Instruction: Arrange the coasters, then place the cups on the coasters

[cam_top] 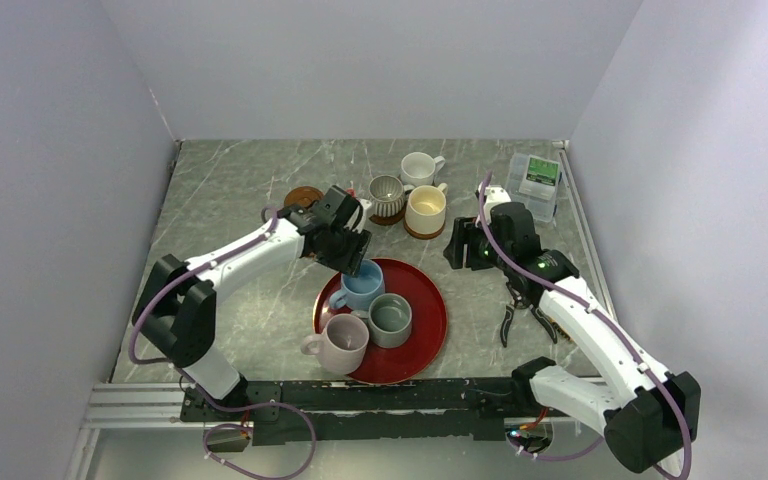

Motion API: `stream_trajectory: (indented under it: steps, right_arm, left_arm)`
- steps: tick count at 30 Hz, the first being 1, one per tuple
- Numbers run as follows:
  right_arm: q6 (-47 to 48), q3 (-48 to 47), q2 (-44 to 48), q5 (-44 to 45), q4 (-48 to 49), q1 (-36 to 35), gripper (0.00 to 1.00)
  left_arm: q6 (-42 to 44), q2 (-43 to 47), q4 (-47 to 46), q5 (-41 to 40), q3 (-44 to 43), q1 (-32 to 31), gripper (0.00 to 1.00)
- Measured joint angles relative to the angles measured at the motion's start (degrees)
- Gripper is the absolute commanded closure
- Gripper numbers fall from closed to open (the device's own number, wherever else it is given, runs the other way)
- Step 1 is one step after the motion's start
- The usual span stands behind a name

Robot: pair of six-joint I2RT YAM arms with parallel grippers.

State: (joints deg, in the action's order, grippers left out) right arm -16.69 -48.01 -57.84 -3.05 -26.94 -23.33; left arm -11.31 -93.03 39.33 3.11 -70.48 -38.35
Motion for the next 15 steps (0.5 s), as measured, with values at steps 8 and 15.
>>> stream_trajectory:
  steps: [8, 15]
  right_arm:
    - [0.0, 0.96, 0.59, 0.09, -0.07, 0.0, 0.36]
    - [0.0, 1.27, 0.81, 0.09, -0.02, 0.0, 0.35]
  left_arm:
    - [-17.84, 5.86, -2.08, -1.44, 7.39, 0.0, 0.45]
    - [-23.67, 5.86, -3.37, -1.29, 9.18, 0.0, 0.64]
